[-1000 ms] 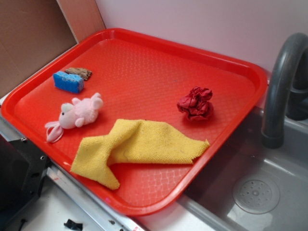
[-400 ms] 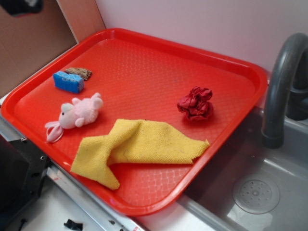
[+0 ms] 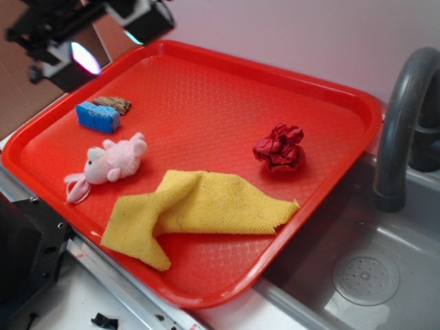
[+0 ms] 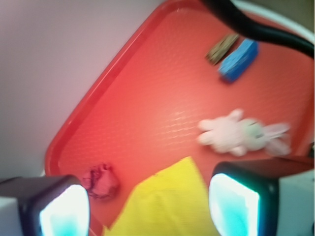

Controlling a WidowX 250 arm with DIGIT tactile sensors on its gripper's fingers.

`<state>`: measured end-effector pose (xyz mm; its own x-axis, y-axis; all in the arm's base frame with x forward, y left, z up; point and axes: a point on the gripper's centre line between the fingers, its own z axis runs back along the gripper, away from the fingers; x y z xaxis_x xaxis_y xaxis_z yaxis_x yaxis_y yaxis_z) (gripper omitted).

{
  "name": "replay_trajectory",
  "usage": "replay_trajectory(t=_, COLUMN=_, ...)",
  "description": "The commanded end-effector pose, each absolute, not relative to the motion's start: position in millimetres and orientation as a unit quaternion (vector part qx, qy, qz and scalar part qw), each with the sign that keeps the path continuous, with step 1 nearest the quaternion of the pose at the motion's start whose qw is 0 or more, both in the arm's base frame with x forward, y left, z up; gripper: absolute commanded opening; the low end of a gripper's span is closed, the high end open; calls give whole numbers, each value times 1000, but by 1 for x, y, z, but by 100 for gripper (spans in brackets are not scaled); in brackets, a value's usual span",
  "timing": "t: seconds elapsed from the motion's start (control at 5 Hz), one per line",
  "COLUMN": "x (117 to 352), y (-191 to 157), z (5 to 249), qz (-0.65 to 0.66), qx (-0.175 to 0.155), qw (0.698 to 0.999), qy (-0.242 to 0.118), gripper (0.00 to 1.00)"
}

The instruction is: Grab the red paper.

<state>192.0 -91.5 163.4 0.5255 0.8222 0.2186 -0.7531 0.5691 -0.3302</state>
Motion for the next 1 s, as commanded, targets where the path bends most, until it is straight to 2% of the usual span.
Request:
replay_trajectory(t=0.0, x=244, y=-107, z=136, qz=493, qx=-141, qw=846, qy=-146, gripper=100)
replay_trajectory(t=0.2, x=264, y=-111, z=113, qz=506, qx=-125, qw=843, qy=-133, gripper=100)
replay_trajectory(t=0.4, x=283, y=-121, z=89, qz=494, qx=-128, qw=853, qy=-107, gripper=100)
replay_trajectory(t=0.8, x=295, y=-145, z=67, qz=464, qx=-119, qw=873, qy=-88, gripper=100)
